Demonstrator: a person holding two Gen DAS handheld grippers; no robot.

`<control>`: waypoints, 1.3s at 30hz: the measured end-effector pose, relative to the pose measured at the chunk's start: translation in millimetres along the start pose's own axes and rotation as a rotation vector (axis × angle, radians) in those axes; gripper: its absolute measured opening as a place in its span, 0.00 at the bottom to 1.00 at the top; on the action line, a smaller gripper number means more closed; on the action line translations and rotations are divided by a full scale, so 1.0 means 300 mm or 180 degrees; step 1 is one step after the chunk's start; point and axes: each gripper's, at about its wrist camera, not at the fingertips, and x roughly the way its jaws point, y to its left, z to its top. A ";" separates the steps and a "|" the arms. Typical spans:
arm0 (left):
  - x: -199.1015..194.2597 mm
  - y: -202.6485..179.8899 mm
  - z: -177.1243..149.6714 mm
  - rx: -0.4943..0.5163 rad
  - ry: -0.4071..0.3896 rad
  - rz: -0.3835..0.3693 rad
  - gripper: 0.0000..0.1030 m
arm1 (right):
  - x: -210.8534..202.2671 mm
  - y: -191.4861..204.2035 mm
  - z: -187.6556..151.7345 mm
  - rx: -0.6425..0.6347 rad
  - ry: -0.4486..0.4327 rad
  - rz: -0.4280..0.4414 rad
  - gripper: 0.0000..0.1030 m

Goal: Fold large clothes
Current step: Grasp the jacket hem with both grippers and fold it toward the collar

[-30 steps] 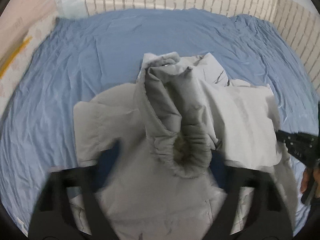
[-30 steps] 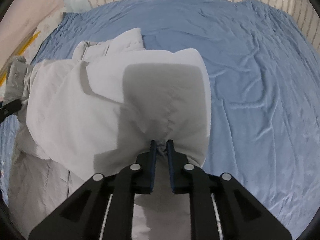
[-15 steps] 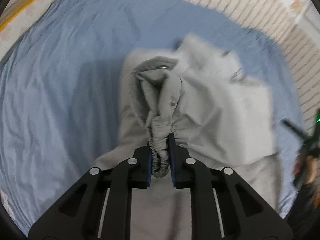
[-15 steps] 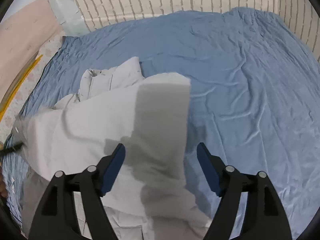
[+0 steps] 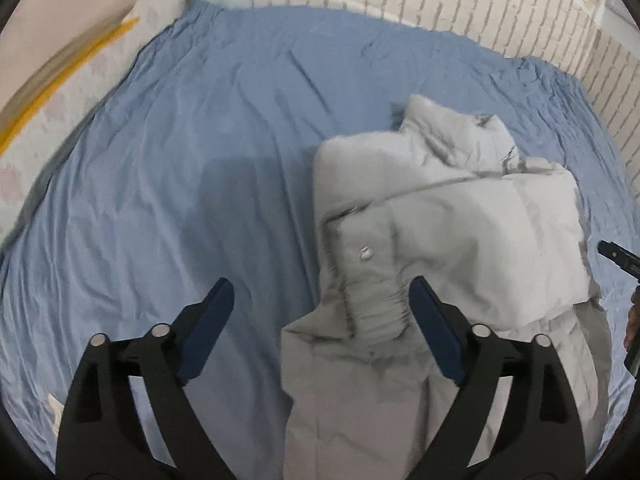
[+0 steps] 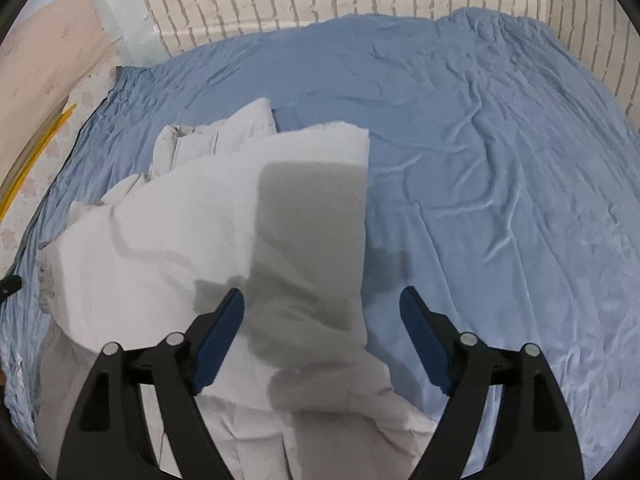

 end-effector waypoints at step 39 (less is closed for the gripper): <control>0.471 -0.206 0.107 0.0517 0.0936 0.0217 0.72 | 0.402 0.172 0.126 -0.0358 0.0923 0.0081 0.13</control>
